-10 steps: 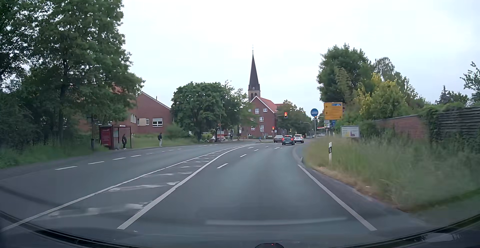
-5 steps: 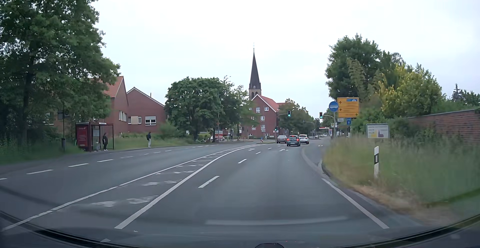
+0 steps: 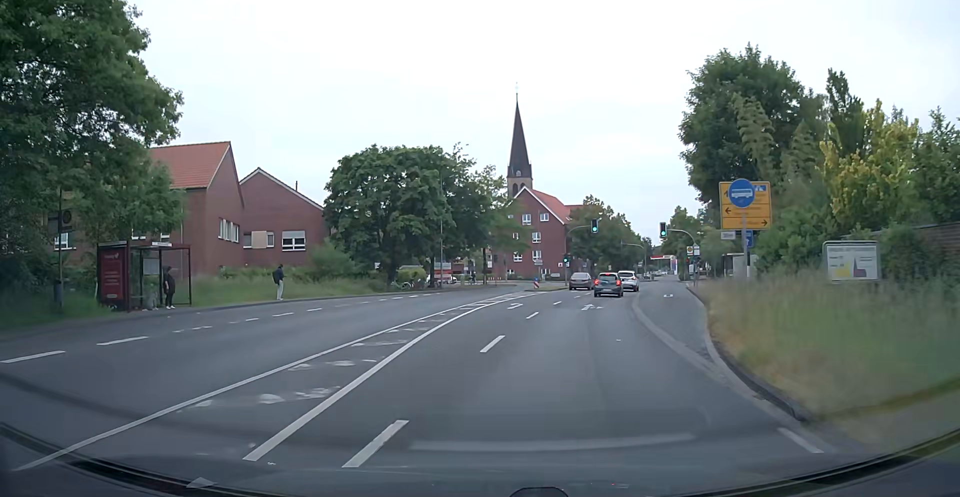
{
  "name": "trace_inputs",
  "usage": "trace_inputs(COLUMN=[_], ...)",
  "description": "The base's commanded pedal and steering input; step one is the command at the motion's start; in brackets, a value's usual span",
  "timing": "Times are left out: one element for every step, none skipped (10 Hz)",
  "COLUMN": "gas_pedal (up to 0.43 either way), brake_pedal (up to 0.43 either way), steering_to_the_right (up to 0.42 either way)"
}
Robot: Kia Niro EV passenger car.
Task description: Follow the waypoints while adhering to traffic rules and regulations
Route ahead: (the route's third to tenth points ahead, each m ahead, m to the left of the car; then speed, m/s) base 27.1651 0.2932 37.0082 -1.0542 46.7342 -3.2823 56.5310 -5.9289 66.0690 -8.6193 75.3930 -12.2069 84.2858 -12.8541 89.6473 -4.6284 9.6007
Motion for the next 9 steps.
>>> trace_inputs(gas_pedal=[0.000, 0.000, 0.000, 0.000, 0.000, 0.039, 0.118, 0.130, 0.130], brake_pedal=[0.000, 0.000, 0.000, 0.000, 0.000, 0.000, 0.000, 0.000, 0.000], steering_to_the_right=[-0.017, -0.015, -0.012, -0.010, -0.007, -0.002, -0.001, 0.000, 0.000])
